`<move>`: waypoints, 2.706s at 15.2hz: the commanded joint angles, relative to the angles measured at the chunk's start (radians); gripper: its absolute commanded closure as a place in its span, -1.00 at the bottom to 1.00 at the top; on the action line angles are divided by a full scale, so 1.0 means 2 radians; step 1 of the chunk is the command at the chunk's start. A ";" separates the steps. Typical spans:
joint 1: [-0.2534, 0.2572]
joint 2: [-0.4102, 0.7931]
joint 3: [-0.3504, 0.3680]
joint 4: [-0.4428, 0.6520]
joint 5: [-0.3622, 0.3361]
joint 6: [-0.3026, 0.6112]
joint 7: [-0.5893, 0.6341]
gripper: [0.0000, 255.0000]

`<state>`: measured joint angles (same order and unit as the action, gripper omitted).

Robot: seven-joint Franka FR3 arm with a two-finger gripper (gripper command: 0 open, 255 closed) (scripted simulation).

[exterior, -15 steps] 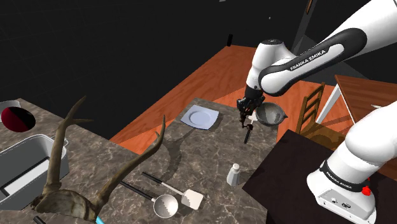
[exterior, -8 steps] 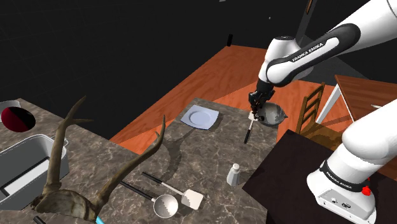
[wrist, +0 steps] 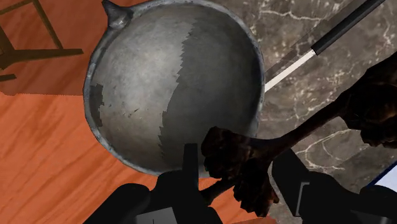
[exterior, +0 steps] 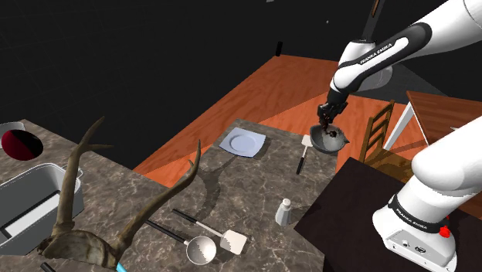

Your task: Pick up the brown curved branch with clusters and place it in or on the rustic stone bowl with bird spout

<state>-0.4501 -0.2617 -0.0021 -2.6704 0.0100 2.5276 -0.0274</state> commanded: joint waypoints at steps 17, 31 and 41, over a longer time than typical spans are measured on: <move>-0.017 0.114 -0.038 0.014 0.015 0.099 -0.070 1.00; -0.019 0.075 -0.039 0.015 0.006 0.060 -0.063 -1.00; -0.021 0.043 -0.038 0.018 0.000 0.025 -0.059 -1.00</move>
